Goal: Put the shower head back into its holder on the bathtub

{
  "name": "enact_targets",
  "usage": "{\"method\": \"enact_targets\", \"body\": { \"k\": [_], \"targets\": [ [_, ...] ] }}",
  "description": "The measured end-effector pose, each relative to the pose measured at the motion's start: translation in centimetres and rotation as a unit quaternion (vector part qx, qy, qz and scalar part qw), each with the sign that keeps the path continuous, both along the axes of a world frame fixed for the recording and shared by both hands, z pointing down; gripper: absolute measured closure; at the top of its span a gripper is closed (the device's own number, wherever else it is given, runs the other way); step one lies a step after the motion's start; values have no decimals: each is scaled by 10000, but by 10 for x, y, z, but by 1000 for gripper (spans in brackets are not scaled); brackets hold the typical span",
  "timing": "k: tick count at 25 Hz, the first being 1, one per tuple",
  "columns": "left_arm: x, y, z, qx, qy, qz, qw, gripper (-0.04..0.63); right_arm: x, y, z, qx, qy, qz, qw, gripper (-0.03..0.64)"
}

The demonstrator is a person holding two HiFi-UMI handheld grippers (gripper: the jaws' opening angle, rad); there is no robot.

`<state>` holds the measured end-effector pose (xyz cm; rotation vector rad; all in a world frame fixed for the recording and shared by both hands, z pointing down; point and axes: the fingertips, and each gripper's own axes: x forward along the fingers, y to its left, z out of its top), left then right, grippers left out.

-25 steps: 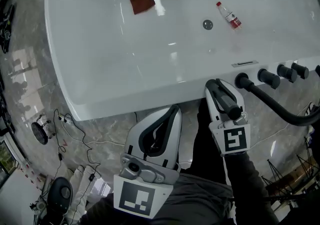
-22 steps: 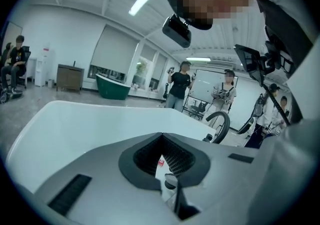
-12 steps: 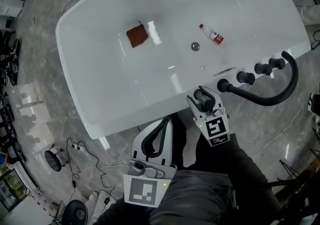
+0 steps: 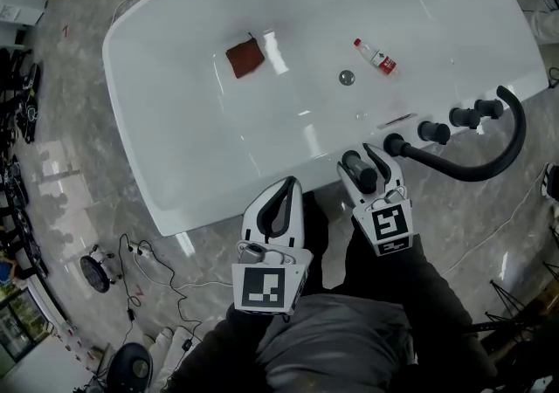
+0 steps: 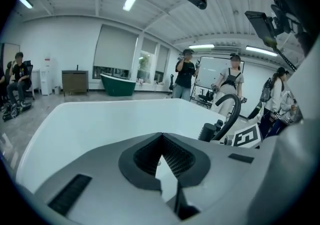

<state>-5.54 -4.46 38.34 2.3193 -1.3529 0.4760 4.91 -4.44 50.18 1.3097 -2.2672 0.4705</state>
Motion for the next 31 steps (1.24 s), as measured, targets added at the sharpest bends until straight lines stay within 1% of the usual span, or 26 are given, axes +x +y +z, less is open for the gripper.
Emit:
{"method": "enact_targets", "body": {
  "k": [7,12,31],
  "targets": [
    [2,0,-1,20,51,-2,10000,591,-4,-3,1,67,163,-131,9998,383],
    [4,6,0,-51,60,62,9999,592,-5,-1,0,76,115,-98,9999,383],
    [2,10,1,-67,57,56,9999,591,-6,2,-3,129,147,-138,9997,383]
  ]
}}
